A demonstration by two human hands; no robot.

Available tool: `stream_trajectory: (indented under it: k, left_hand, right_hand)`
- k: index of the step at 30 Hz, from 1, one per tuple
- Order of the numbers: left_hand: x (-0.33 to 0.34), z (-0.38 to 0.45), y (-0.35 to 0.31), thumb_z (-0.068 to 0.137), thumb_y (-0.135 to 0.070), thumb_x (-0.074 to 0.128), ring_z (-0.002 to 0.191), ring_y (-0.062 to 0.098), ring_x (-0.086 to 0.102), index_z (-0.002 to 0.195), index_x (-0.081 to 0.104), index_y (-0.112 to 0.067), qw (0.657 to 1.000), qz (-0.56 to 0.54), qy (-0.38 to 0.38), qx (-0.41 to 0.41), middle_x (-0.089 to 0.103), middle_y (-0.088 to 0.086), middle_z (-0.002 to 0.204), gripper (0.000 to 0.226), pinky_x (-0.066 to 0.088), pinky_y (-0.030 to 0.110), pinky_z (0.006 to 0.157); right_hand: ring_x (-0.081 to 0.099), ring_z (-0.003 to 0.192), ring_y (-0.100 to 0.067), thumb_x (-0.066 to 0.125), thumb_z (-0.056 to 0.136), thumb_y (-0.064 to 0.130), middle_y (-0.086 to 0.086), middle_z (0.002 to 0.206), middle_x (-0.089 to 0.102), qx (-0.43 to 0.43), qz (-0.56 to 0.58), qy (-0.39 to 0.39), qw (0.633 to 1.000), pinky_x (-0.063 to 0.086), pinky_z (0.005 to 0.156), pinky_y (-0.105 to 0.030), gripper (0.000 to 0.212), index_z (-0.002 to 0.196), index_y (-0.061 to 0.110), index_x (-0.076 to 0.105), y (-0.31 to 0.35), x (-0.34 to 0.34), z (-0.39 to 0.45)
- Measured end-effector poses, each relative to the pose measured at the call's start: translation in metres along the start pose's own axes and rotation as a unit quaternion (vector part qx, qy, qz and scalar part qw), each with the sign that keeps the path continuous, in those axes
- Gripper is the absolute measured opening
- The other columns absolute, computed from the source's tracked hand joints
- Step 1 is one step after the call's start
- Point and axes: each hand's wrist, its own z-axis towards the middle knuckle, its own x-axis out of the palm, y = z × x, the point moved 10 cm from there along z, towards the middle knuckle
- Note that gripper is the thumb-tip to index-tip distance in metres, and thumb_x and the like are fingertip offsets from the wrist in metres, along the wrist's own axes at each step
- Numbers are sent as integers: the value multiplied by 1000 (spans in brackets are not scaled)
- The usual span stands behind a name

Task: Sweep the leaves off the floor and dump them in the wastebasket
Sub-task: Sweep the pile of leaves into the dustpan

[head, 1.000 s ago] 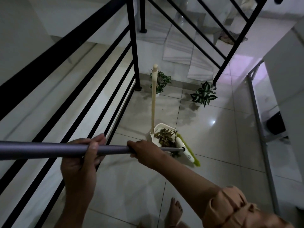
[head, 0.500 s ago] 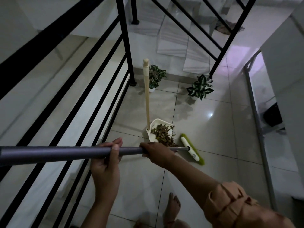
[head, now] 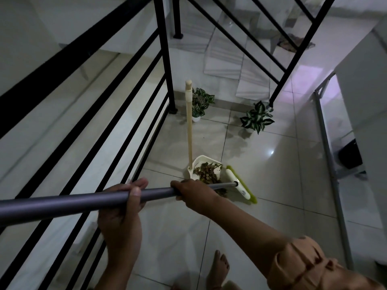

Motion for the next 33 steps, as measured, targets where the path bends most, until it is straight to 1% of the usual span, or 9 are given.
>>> stream_trajectory:
  k: [6, 9, 11, 13, 16, 22, 25, 29, 33]
  left_hand:
    - [46, -12, 46, 82, -11, 56, 99, 16, 66, 89, 56, -15, 997, -30, 30, -62, 72, 0, 91, 8, 56, 33, 82]
    - [57, -15, 58, 76, -24, 62, 100, 15, 65, 92, 58, -12, 997, -18, 41, -66, 71, 2, 95, 20, 52, 40, 89]
    - [50, -15, 60, 76, -32, 68, 102, 18, 65, 89, 60, -20, 997, -19, 30, -66, 72, -3, 94, 20, 54, 35, 86]
    - [35, -16, 56, 81, -24, 62, 103, 21, 64, 85, 60, -25, 998, -14, 5, -65, 72, -6, 91, 6, 57, 27, 80]
    - [6, -18, 46, 87, -4, 52, 102, 19, 65, 83, 57, -27, 998, 6, -29, -55, 72, -6, 90, 24, 57, 26, 78]
    - [-31, -12, 7, 88, 1, 50, 90, 12, 69, 79, 59, -28, 999, 22, -34, 10, 73, -11, 86, 31, 59, 27, 68]
    - [-27, -12, -1, 82, -9, 53, 89, 14, 69, 82, 57, -25, 1000, 14, -9, 15, 73, -9, 87, 17, 59, 28, 66]
    - [-12, -16, 13, 86, -2, 51, 92, 17, 69, 78, 60, -34, 999, 0, 16, -30, 73, -5, 90, 35, 59, 29, 72]
    - [9, -15, 23, 85, -3, 51, 93, 15, 68, 78, 59, -33, 997, -7, 65, -51, 73, -6, 88, 32, 58, 32, 74]
  right_hand:
    - [58, 99, -28, 44, 91, 10, -16, 112, 58, 58, -6, 16, 998, 46, 82, -36, 28, 119, 11, 43, -63, 11, -10]
    - [58, 99, -27, 44, 91, 9, -15, 112, 58, 70, 3, 17, 997, 45, 81, -33, 27, 118, 12, 44, -80, 18, -8]
    - [58, 100, -27, 45, 92, 12, -16, 113, 58, 55, 12, 16, 998, 43, 80, -32, 26, 118, 11, 45, -76, 20, -2]
    - [57, 100, -29, 45, 92, 13, -17, 112, 59, 32, 16, 26, 999, 44, 84, -36, 26, 117, 10, 46, -62, 25, 5]
    - [57, 97, -33, 46, 91, 14, -19, 109, 59, -4, 12, 34, 999, 46, 82, -43, 26, 117, 11, 45, -32, 32, 13]
    - [58, 96, -35, 46, 91, 12, -20, 109, 59, -53, -12, 24, 998, 46, 80, -44, 28, 120, 10, 44, 22, 27, 15]
    - [58, 96, -36, 46, 91, 12, -21, 109, 59, -39, -20, 10, 999, 46, 80, -45, 29, 120, 10, 42, 21, 23, 7]
    - [58, 97, -36, 47, 90, 11, -20, 110, 58, 6, -20, 5, 1000, 47, 81, -45, 30, 119, 10, 42, 0, 20, -11]
    - [57, 97, -30, 47, 90, 12, -17, 109, 59, 54, 9, -3, 999, 45, 81, -39, 27, 117, 12, 43, -20, 23, -26]
